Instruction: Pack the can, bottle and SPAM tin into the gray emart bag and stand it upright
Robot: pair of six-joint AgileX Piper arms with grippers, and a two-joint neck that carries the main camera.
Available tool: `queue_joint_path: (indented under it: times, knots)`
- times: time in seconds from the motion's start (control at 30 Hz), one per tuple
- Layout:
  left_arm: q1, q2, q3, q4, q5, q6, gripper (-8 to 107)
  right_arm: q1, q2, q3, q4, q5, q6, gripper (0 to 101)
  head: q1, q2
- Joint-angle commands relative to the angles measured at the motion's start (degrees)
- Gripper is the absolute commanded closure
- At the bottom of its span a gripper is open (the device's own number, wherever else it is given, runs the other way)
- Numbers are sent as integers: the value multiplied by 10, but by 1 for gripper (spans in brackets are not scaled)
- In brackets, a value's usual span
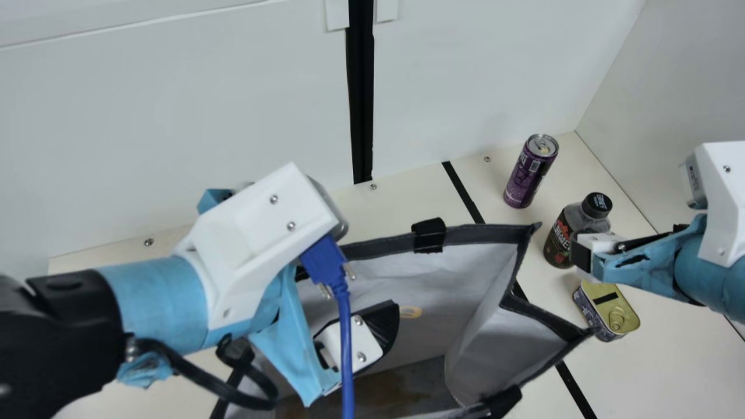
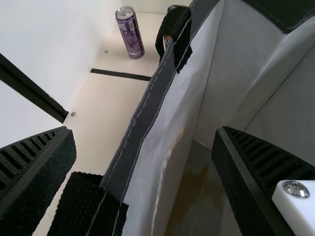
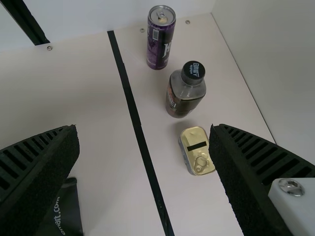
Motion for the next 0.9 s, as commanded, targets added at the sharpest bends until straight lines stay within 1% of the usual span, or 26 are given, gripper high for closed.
queue_joint_path:
  times: [0.0, 0.23, 0.4, 0.43, 0.87]
  knots:
    - [-1, 3, 0, 5, 0, -1, 22, 0, 0, 0, 0, 0, 0, 6, -13, 0]
    - [-2, 10, -2, 23, 0, -12, 69, 0, 0, 0, 0, 0, 0, 6, -13, 0]
    - [-6, 8, -6, 62, 0, -40, 102, 0, 0, 0, 0, 0, 0, 6, -13, 0]
    - [-7, 7, -6, 71, 0, -47, 107, 0, 0, 0, 0, 0, 0, 6, -13, 0]
    - [-23, -25, -3, 201, 0, -143, 107, 0, 0, 0, 0, 0, 0, 6, -13, 0]
